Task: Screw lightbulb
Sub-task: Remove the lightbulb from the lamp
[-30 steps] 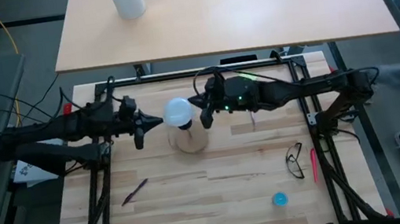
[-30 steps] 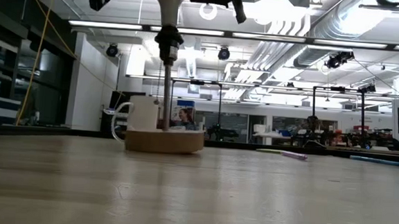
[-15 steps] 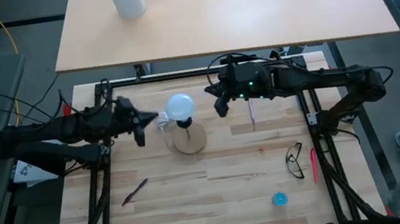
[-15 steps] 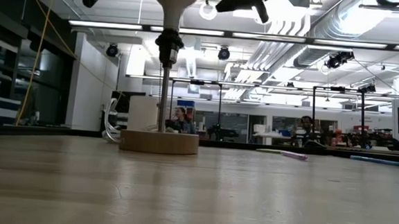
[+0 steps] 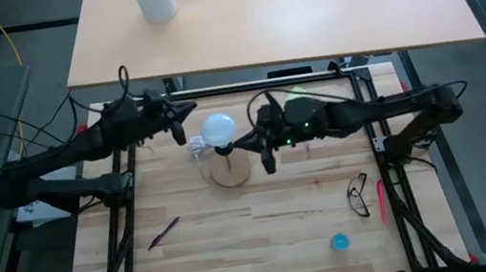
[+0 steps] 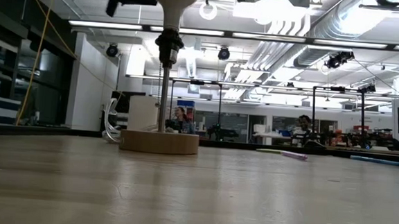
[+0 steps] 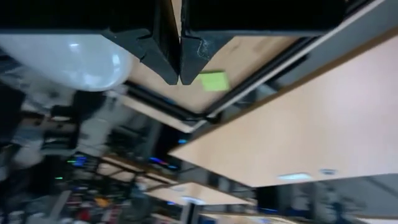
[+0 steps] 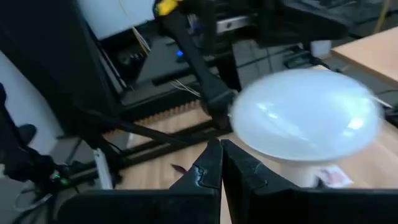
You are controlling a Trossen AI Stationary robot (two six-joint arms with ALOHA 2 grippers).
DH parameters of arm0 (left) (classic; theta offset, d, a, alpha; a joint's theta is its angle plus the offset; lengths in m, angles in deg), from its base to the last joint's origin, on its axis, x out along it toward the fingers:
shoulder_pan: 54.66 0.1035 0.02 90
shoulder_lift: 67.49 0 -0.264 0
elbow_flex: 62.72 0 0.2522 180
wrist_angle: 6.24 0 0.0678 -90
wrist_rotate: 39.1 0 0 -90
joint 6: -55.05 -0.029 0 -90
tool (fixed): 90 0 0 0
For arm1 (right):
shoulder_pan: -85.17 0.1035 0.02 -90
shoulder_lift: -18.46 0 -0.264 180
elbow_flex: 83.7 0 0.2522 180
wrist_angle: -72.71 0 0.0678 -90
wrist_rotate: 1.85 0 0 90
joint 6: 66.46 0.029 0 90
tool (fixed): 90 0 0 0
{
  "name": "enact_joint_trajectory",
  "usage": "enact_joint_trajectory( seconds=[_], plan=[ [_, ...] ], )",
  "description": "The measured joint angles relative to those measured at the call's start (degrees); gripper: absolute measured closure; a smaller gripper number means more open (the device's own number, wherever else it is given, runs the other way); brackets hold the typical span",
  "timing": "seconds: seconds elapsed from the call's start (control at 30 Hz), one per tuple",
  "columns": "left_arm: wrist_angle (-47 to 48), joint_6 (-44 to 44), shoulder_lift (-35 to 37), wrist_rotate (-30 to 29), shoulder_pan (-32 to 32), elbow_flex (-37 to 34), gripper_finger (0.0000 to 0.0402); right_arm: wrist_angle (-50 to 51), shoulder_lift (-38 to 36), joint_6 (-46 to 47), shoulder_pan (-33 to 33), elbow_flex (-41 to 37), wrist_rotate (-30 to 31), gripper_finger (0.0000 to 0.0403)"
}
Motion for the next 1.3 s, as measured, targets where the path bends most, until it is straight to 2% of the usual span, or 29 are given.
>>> enact_joint_trajectory(
  seconds=[0.13, 0.43, 0.6, 1.07, 1.3],
  plan=[
    [-3.5, 0.8, -2.6, 6.4, 1.2, 0.0, 0.0401, -2.2, 2.0, 0.3, 1.0, 0.0, 0.9, 0.0403],
    [-4.9, 5.1, -5.2, 9.5, -0.6, 0.0, 0.0401, -2.6, 2.8, 1.5, 0.7, 0.0, 6.9, 0.0403],
    [-3.5, 7.7, -3.9, 10.6, -2.1, 0.0, 0.0401, -1.4, 2.8, 1.2, 0.2, 0.0, 6.5, 0.0403],
    [9.4, 12.6, 4.5, 11.0, -4.6, 0.1, 0.0402, -0.2, 2.5, -1.6, -3.0, 0.2, 8.5, 0.0403],
    [10.7, 14.7, 6.2, 11.7, -6.3, 0.0, 0.0401, 2.3, 2.1, -3.8, -5.9, 0.1, 8.4, 0.0403]
  ],
)
